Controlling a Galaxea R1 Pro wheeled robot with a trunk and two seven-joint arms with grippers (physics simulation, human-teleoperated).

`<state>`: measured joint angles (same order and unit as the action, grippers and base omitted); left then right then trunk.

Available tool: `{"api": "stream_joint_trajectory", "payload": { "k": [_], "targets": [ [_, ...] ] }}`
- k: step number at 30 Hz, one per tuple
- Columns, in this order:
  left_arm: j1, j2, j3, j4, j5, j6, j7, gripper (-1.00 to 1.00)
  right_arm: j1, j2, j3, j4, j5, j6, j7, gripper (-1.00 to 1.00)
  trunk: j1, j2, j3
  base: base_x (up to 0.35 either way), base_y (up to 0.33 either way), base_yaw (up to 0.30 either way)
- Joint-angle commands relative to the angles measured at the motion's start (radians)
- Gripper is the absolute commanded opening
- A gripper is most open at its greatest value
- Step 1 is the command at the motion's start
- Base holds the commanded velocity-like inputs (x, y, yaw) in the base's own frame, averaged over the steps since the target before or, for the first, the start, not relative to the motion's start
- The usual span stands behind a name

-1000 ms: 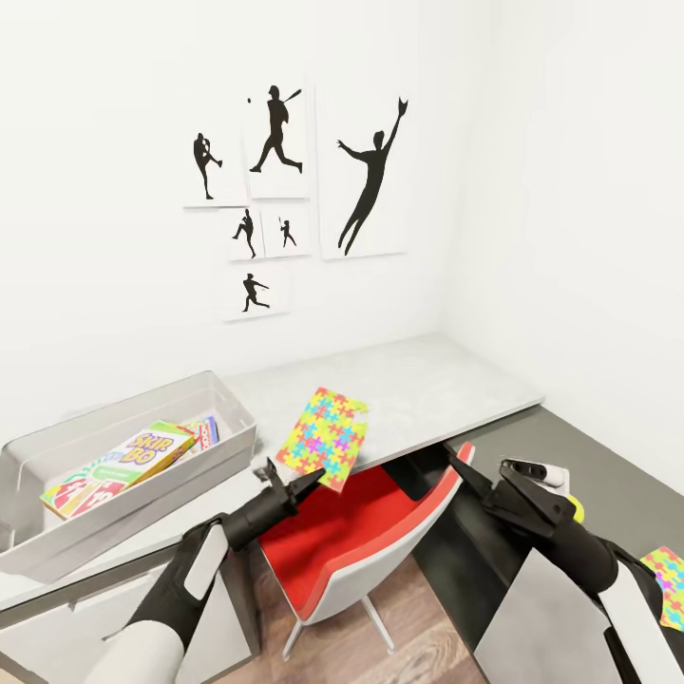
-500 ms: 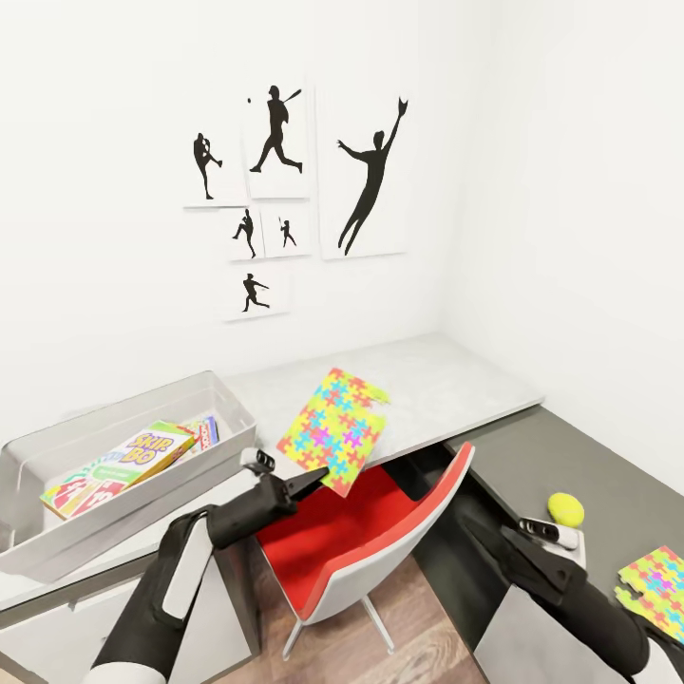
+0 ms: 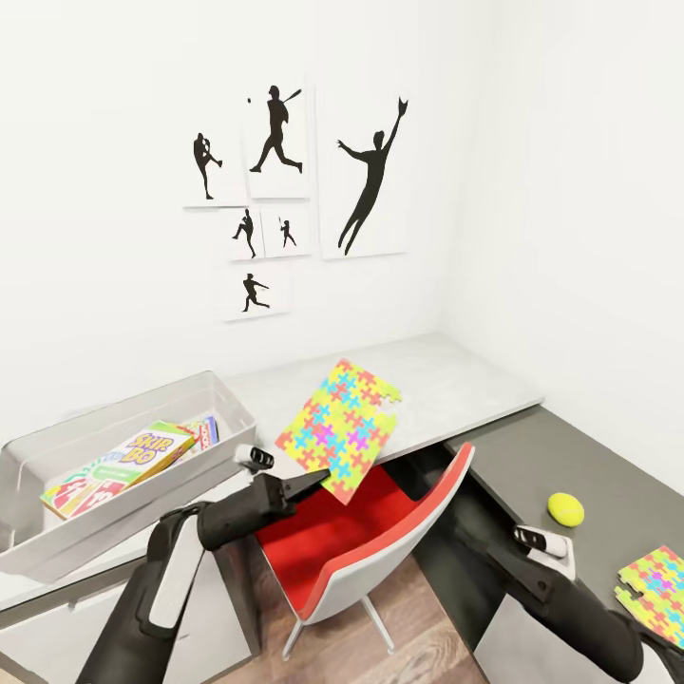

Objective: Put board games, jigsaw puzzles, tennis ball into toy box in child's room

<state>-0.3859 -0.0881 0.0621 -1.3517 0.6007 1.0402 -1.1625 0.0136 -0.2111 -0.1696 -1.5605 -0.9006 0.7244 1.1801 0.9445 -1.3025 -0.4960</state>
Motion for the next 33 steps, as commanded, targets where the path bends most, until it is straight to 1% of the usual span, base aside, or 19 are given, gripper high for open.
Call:
{"api": "stream_joint_trajectory", "payload": {
  "k": [1, 3, 6, 7, 8, 9, 12, 13, 15, 16, 18, 22, 25, 26, 29, 32, 33],
  "targets": [
    [0.000, -0.001, 0.001, -0.007, -0.003, 0.005, -0.003, -1.00, 0.000, 0.000, 0.000, 0.000, 0.000, 0.007, -0.001, 1.00, 0.000, 0.000, -0.001, 0.000, 0.000, 0.000],
    [0.000, 0.000, -0.006, -0.013, -0.003, 0.007, -0.003, -1.00, 0.000, 0.001, 0.000, 0.001, 0.005, 0.006, -0.001, 1.00, 0.000, 0.000, -0.001, 0.000, 0.000, 0.000],
    [0.001, 0.004, -0.054, -0.020, -0.001, 0.007, -0.003, -1.00, 0.000, 0.006, -0.001, 0.004, 0.009, 0.006, -0.001, 1.00, 0.000, 0.000, -0.001, 0.000, 0.000, 0.000],
    [0.001, 0.005, -0.070, -0.024, 0.005, 0.007, -0.003, -1.00, 0.000, 0.005, -0.002, 0.004, 0.008, 0.007, -0.001, 1.00, 0.000, 0.000, -0.001, 0.000, 0.000, 0.000],
    [0.001, 0.006, -0.088, -0.036, 0.035, 0.007, -0.003, -1.00, 0.000, 0.002, -0.002, 0.005, 0.005, 0.009, -0.001, 1.00, 0.000, 0.000, -0.001, 0.000, 0.000, 0.000],
    [0.001, 0.006, -0.094, -0.040, 0.048, 0.007, -0.003, -1.00, 0.000, 0.002, -0.002, 0.005, 0.005, 0.009, -0.001, 1.00, 0.000, 0.000, -0.001, 0.000, 0.000, 0.000],
    [0.001, 0.009, -0.130, -0.059, 0.129, 0.007, -0.002, -1.00, 0.000, 0.002, -0.002, 0.007, 0.003, 0.009, 0.003, 1.00, 0.000, 0.000, -0.001, 0.000, 0.000, 0.000],
    [0.002, 0.011, -0.137, -0.061, 0.146, 0.007, -0.002, -1.00, 0.000, 0.005, -0.001, 0.008, 0.002, 0.009, 0.005, 1.00, 0.000, 0.000, -0.001, 0.000, 0.000, 0.000],
    [0.005, 0.019, -0.145, -0.064, 0.161, 0.007, -0.001, -1.00, 0.000, 0.009, 0.000, 0.008, 0.002, 0.008, 0.006, 1.00, 0.000, 0.000, -0.001, 0.000, 0.000, 0.000],
    [0.010, 0.026, -0.156, -0.065, 0.166, 0.007, 0.000, -1.00, 0.000, 0.013, 0.002, 0.008, 0.006, 0.008, 0.006, 1.00, 0.000, 0.000, -0.001, 0.000, 0.000, 0.000],
    [0.013, 0.032, -0.172, -0.065, 0.167, 0.007, 0.001, -1.00, 0.000, 0.015, 0.003, 0.008, 0.009, 0.007, 0.007, 1.00, 0.000, 0.000, -0.001, 0.000, 0.000, 0.000],
    [0.015, 0.036, -0.183, -0.067, 0.171, 0.007, 0.001, -1.00, 0.000, 0.016, 0.003, 0.018, 0.011, 0.006, 0.007, 1.00, 0.000, 0.000, -0.001, 0.000, 0.000, 0.000],
    [0.015, 0.038, -0.183, -0.068, 0.174, 0.007, 0.001, -1.00, 0.000, 0.017, 0.004, 0.040, 0.012, 0.005, 0.006, 1.00, 0.000, 0.000, -0.001, 0.000, 0.000, 0.000],
    [0.015, 0.044, -0.181, -0.068, 0.175, 0.007, 0.001, -1.00, 0.000, 0.017, 0.002, 0.046, 0.012, 0.005, 0.006, 1.00, 0.000, 0.000, -0.001, 0.000, 0.000, 0.000],
    [0.016, 0.072, -0.179, -0.069, 0.177, 0.007, 0.001, -1.00, 0.000, 0.018, -0.002, 0.051, 0.008, 0.005, 0.006, 1.00, 0.000, 0.000, -0.001, 0.000, 0.000, 0.000],
    [0.026, 0.087, -0.179, -0.071, 0.178, 0.005, 0.003, -1.00, 0.000, 0.019, -0.002, 0.053, 0.010, 0.003, 0.001, 1.00, 0.000, 0.000, -0.001, -0.030, 0.000, 0.000],
    [0.033, 0.089, -0.184, -0.071, 0.178, 0.002, 0.006, -1.00, 0.000, 0.019, -0.002, 0.054, 0.010, 0.003, 0.002, 1.00, 0.000, 0.000, -0.001, -0.194, 0.000, 0.000]
  ]
}}
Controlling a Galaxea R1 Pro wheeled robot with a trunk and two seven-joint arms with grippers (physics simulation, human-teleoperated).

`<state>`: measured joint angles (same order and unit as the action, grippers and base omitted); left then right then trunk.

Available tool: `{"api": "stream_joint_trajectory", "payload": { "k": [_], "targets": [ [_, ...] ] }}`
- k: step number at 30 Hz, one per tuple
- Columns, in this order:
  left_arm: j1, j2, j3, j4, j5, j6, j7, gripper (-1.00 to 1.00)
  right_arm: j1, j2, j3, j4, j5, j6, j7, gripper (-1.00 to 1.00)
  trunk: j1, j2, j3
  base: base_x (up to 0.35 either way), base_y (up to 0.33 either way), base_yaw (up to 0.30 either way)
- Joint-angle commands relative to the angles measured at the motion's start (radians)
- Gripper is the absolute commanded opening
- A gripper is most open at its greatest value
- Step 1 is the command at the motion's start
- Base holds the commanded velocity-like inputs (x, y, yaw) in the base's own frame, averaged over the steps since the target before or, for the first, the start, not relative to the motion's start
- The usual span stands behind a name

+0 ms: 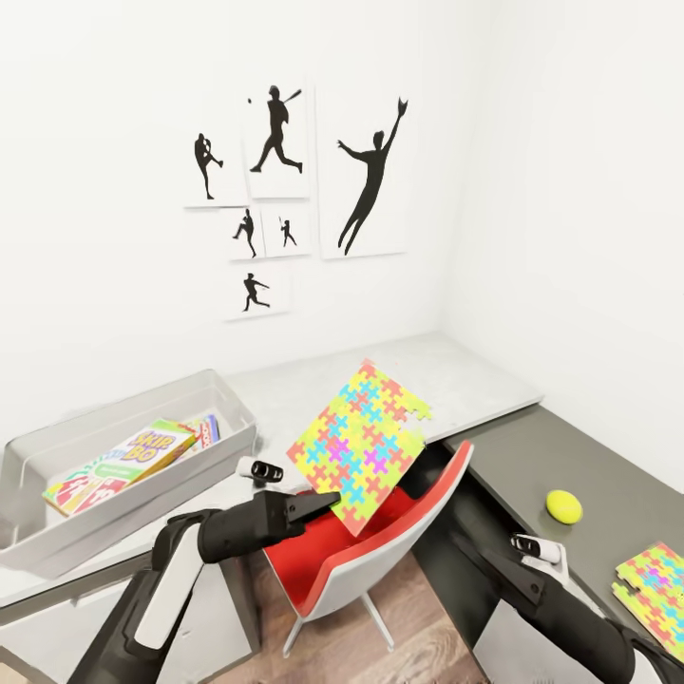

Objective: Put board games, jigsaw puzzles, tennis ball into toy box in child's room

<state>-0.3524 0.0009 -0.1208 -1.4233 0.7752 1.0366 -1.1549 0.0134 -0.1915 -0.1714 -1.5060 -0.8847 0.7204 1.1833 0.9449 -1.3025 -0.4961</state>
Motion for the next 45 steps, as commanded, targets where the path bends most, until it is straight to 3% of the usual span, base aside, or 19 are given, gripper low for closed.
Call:
{"api": "stream_joint_trajectory", "payload": {
  "k": [1, 18, 45],
  "targets": [
    [0.001, -0.001, -0.002, 0.000, 0.003, 0.004, -0.001, -1.00, 0.000, 0.000, -0.001, -0.001, -0.006, 0.007, -0.001, 1.00, 0.000, 0.000, -0.001, -0.199, 0.000, 0.000],
    [0.010, -0.016, -0.007, 0.000, 0.001, -0.007, 0.005, -1.00, 0.000, -0.001, -0.002, 0.000, -0.005, 0.006, -0.002, 1.00, 0.000, 0.000, 0.023, -0.027, 0.000, 0.000],
    [0.009, -0.014, 0.000, 0.000, 0.002, -0.004, 0.001, -1.00, -0.001, 0.000, -0.001, 0.028, -0.003, -0.037, -0.010, 1.00, -0.104, 0.189, 0.152, 0.000, 0.000, 0.000]
  ]
}}
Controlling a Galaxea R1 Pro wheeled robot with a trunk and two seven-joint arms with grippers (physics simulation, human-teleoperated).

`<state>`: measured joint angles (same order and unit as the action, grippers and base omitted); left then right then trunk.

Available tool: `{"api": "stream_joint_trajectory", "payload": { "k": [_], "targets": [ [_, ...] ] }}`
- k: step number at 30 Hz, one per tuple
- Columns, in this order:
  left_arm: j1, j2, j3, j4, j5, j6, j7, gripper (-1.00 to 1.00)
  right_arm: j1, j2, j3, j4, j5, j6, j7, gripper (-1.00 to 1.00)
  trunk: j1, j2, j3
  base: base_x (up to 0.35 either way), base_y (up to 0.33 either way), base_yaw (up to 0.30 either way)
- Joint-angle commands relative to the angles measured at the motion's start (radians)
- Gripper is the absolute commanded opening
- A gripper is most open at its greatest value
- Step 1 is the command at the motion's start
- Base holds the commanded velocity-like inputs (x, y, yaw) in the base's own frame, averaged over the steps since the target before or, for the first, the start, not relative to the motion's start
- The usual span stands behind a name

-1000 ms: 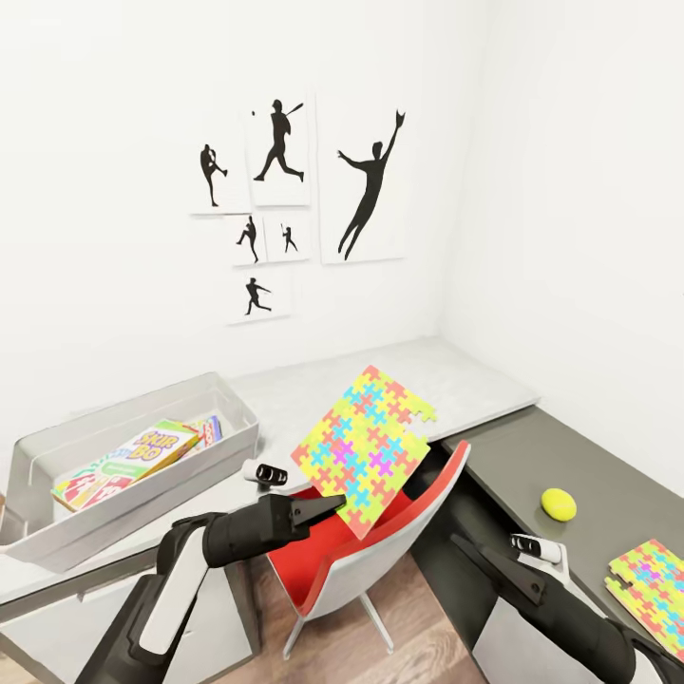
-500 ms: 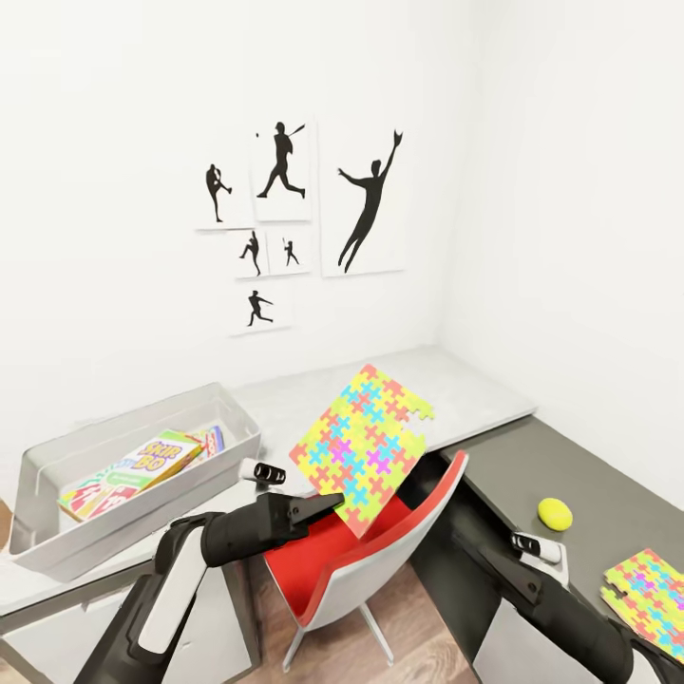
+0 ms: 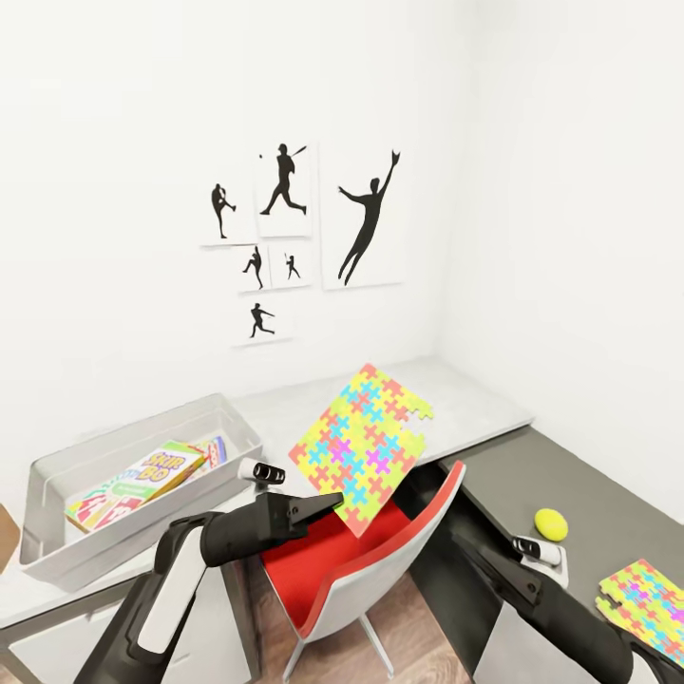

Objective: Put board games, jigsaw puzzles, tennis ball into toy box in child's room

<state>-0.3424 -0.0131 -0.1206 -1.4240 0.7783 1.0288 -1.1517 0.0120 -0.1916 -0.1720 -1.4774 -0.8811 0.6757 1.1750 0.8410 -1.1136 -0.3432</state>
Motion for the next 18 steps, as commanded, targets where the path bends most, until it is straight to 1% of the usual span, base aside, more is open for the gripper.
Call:
{"api": "stream_joint_trajectory", "payload": {
  "k": [1, 10, 14, 18],
  "targets": [
    [-0.001, 0.000, 0.000, 0.000, -0.001, 0.004, -0.002, -1.00, 0.000, 0.000, 0.001, 0.001, -0.006, 0.007, -0.002, 1.00, -0.004, 0.007, 0.004, 0.000, 0.000, 0.000],
    [0.000, -0.002, -0.007, 0.000, -0.001, 0.004, -0.002, -1.00, 0.000, -0.003, -0.001, 0.008, -0.007, 0.009, 0.001, 1.00, -0.038, 0.070, 0.047, 0.000, 0.000, 0.000],
    [0.000, -0.002, -0.008, 0.000, -0.001, 0.004, -0.002, -1.00, 0.000, -0.007, -0.002, 0.011, -0.008, 0.013, -0.014, 1.00, -0.054, 0.098, 0.066, 0.000, 0.000, 0.000],
    [-0.001, -0.003, -0.008, 0.000, -0.001, 0.004, -0.002, -1.00, -0.001, -0.008, -0.003, 0.007, -0.014, 0.033, -0.048, 1.00, -0.069, 0.126, 0.085, 0.000, 0.000, 0.000]
  ]
}}
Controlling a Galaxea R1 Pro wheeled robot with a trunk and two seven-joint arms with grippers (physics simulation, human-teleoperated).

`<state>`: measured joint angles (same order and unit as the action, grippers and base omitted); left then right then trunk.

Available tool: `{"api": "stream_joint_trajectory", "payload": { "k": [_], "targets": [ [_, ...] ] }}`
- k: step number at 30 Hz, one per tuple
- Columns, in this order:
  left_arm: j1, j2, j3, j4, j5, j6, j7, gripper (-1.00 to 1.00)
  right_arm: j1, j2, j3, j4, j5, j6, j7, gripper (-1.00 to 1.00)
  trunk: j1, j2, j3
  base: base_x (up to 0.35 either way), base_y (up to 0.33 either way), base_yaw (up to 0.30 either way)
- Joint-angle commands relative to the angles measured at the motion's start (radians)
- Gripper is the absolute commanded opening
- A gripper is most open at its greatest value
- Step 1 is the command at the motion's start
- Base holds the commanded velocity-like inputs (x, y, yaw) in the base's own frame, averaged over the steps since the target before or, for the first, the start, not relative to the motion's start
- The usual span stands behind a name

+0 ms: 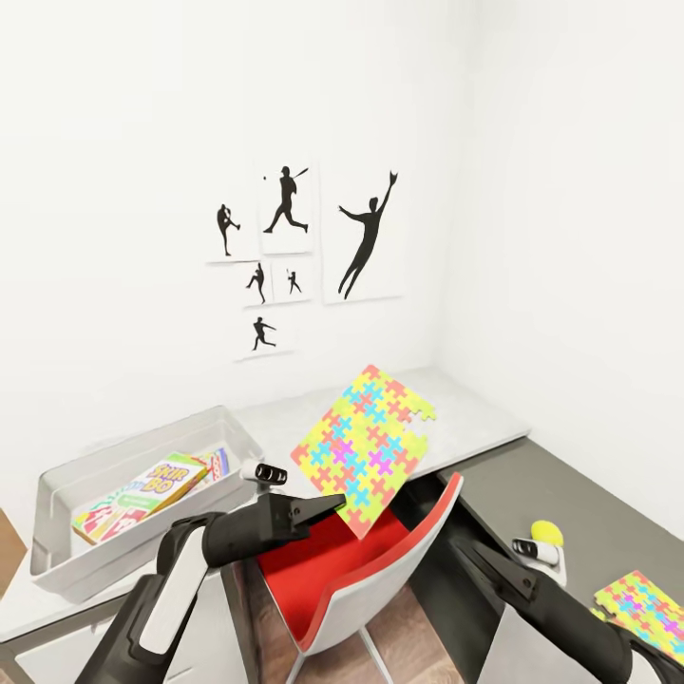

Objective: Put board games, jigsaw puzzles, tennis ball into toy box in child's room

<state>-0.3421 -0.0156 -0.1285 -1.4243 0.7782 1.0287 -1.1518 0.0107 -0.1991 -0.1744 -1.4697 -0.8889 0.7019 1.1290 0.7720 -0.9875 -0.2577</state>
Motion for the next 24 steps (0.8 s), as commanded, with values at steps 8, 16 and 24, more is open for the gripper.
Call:
{"api": "stream_joint_trajectory", "payload": {
  "k": [8, 16, 24],
  "targets": [
    [0.000, -0.001, -0.003, -0.001, 0.000, 0.004, -0.003, -1.00, 0.000, 0.006, -0.001, -0.045, -0.004, 0.017, -0.201, 1.00, -0.031, 0.056, 0.027, 0.000, 0.000, 0.000],
    [0.000, 0.000, -0.001, -0.001, 0.000, 0.004, -0.005, -1.00, 0.002, 0.006, -0.035, -0.103, -0.009, 0.025, -0.390, 1.00, -0.061, 0.112, 0.052, 0.000, 0.000, 0.000],
    [-0.001, 0.000, 0.001, -0.001, 0.000, 0.004, -0.005, -1.00, 0.001, 0.005, -0.078, -0.106, -0.002, 0.051, -0.457, 1.00, -0.092, 0.168, 0.077, 0.000, 0.000, 0.000]
  ]
}}
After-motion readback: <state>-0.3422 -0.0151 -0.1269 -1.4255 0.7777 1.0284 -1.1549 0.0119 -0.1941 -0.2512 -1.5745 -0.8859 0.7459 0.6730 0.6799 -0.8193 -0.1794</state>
